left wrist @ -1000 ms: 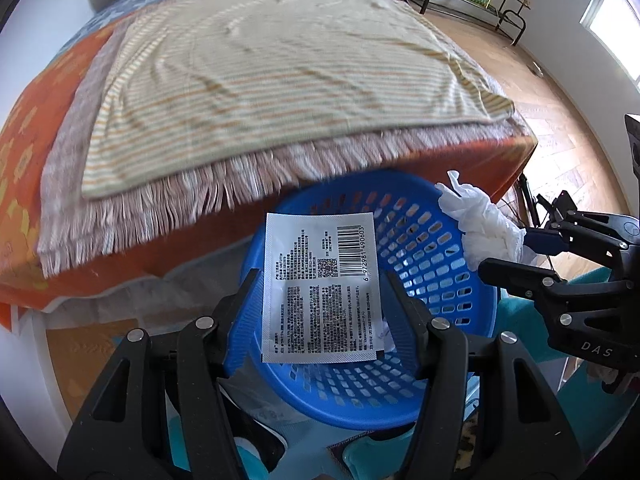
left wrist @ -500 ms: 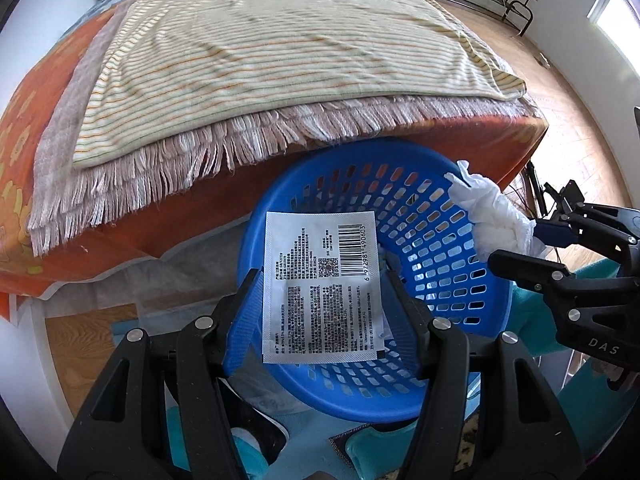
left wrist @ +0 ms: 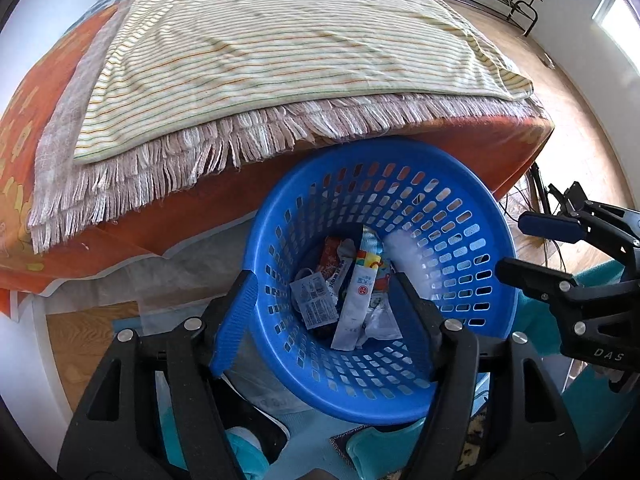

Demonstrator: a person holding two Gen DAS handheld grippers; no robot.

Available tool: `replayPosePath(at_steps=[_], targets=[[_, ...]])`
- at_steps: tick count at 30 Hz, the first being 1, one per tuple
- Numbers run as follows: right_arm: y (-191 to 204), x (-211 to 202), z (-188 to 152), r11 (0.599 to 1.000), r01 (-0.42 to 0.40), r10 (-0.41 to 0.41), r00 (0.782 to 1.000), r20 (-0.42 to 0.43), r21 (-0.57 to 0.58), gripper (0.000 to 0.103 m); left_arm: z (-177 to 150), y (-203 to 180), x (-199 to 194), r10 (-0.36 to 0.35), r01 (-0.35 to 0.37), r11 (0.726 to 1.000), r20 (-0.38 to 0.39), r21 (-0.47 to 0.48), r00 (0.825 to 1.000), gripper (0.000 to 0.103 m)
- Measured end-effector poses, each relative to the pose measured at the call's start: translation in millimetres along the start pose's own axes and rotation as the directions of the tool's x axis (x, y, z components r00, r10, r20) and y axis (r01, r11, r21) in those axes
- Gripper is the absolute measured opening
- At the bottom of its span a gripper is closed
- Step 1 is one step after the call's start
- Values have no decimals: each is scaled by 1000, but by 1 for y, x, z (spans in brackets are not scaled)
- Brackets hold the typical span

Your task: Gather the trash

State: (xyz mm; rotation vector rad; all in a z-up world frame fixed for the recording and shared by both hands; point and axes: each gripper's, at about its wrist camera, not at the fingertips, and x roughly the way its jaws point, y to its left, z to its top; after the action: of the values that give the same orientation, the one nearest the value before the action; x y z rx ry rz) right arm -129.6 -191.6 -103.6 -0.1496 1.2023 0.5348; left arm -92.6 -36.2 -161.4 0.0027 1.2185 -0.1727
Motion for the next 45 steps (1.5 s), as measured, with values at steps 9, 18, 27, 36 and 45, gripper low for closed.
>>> replayPosePath(at_steps=[9,18,27,36,45], targets=[[0,-4,1,1000,23,-23,1000,16,6,81,1,6,-3,11,-10,1000,3,-16,1000,70],[0,-13,10,1000,22,-22,999,26,10,86,14,17,-20,19,-16,998,47,-58,999,70],[-4,-43,42,999,47,-45,992,119,-16,88,45,31,-57,41,-24,994,160,-104,986,75],[-14,-66,75,999,34,-31,981,190,-14,88,79,35,-97,72,-46,994,278,-99,958,78],[-26,-91,121,1000,21,-20,959,284,2,88,126,30,-137,74,-49,996,390,-76,918,85]])
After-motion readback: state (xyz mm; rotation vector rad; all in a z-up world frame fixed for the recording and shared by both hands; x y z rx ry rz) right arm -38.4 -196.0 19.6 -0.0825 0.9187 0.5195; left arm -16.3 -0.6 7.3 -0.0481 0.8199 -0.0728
